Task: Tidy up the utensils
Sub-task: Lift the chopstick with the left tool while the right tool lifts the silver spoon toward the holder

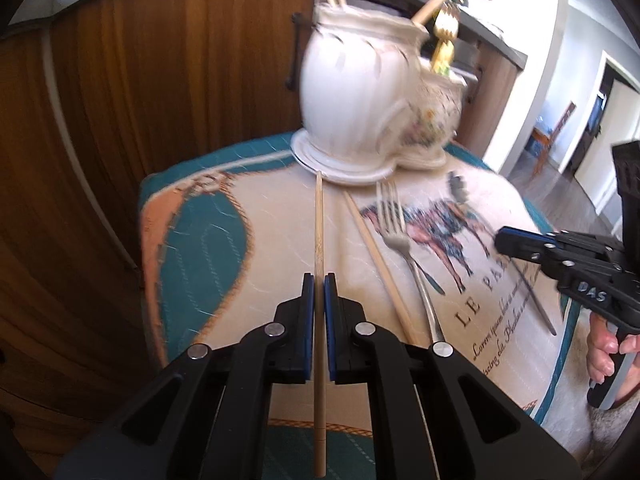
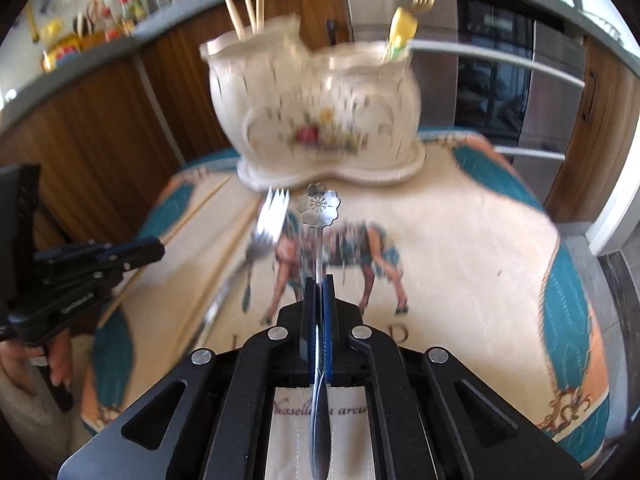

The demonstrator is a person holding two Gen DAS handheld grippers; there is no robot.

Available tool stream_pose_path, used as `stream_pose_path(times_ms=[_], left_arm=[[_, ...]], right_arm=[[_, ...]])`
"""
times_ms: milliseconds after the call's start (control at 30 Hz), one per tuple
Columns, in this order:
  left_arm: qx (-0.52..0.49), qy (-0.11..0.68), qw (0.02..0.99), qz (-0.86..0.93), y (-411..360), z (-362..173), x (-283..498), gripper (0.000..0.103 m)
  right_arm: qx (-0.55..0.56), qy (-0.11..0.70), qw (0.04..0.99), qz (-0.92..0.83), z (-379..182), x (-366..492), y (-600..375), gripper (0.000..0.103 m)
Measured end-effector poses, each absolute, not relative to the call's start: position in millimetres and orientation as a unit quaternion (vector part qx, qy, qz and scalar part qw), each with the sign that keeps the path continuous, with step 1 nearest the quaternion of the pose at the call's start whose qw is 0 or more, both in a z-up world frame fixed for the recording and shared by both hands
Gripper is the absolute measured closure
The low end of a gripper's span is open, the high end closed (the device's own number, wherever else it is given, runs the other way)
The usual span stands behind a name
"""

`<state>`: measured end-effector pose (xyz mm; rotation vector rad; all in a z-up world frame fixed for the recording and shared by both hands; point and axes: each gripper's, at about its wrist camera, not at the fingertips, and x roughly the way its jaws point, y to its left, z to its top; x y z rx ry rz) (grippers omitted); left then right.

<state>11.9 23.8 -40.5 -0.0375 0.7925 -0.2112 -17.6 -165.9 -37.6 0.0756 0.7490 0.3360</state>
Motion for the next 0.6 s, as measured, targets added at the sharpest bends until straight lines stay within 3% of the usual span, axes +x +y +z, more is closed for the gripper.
stream_pose_path(times_ms=[333, 600], left_arm=[[-0.018, 0.318, 0.946, -0.062, 43, 6, -4, 0.098], [-0.079, 0.226, 0.966, -0.094, 49, 62, 15, 0.098]], right_arm=[[0.069, 0.229, 0.957, 0.163, 11, -32, -191, 0.099], [0.118, 0.138, 0.97, 0.16, 50, 9, -197, 0.099]])
